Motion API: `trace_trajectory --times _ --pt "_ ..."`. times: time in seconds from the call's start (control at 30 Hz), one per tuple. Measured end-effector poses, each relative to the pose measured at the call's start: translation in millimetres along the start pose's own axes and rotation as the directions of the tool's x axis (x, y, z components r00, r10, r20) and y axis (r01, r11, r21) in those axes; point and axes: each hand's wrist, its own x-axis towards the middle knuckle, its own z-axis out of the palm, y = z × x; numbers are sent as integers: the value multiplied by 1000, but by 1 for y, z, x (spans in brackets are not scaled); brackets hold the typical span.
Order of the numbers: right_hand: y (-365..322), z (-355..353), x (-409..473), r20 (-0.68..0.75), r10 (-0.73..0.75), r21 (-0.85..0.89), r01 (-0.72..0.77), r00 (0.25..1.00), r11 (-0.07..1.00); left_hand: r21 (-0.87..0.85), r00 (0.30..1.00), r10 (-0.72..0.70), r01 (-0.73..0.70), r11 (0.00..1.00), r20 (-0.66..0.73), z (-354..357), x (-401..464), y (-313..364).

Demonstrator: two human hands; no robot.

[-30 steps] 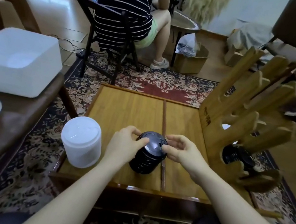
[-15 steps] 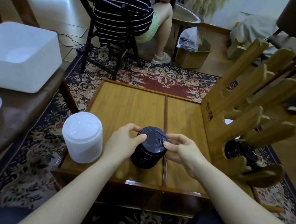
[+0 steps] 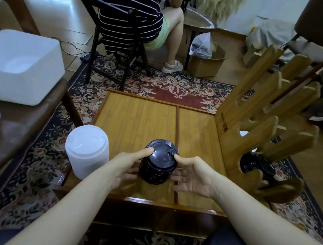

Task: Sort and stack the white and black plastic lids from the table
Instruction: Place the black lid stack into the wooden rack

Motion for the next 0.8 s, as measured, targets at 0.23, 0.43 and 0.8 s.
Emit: trace_trajectory --times 0.23,0.43,0.8 --pt "2 -12 -1 81 -71 64 66 994 996 39 997 48 -50 998 62 -4 -2 -1" --pt "-3 -8 -7 62 -118 48 115 991 992 59 996 76 -78 995 46 1 -10 5" --pt "-4 -19 -73 -105 -415 -73 409 904 910 -28 951 306 -304 952 51 54 -53 29"
